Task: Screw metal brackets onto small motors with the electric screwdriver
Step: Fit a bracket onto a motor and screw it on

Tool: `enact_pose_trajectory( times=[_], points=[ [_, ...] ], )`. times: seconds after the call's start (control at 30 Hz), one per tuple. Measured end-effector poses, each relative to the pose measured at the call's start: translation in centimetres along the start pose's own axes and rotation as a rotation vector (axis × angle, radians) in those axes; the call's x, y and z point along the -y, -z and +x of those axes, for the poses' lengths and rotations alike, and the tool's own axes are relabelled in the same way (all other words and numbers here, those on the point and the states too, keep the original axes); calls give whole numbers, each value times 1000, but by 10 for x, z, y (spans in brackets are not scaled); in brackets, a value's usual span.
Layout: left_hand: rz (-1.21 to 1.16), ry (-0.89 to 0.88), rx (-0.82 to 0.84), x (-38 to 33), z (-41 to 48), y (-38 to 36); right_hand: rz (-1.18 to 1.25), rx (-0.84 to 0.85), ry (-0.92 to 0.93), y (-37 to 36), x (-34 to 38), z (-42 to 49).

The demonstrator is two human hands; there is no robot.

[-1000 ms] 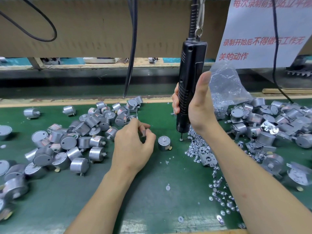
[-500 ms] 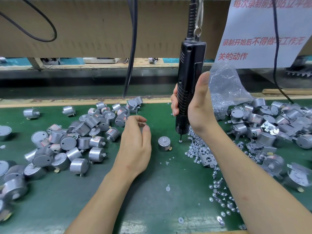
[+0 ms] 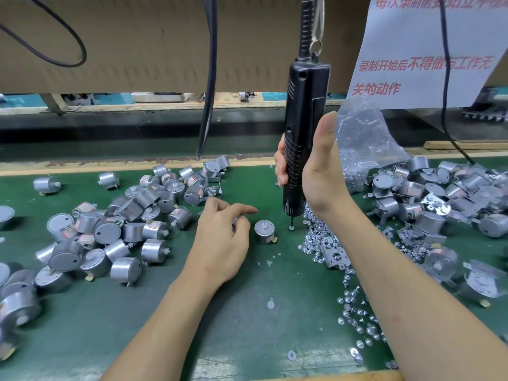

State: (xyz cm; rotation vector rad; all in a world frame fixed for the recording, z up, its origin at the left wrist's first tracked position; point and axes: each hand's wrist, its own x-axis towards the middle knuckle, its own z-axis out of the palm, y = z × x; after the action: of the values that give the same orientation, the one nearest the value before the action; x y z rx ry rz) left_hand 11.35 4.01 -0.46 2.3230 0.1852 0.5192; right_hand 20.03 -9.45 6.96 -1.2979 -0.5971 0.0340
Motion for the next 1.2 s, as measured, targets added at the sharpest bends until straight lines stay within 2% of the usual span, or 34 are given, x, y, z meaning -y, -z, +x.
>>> enact_pose_trajectory(
  times=[0.33, 1.03, 1.2],
  points=[
    [101, -174, 117, 3, -7, 4, -13, -7, -16, 0, 0, 0],
    [149, -187, 230, 7, -9, 8, -31, 1, 25, 0, 1, -1],
    [106, -166, 335, 9, -7, 20, -36, -1, 33, 1, 0, -1]
  ],
)
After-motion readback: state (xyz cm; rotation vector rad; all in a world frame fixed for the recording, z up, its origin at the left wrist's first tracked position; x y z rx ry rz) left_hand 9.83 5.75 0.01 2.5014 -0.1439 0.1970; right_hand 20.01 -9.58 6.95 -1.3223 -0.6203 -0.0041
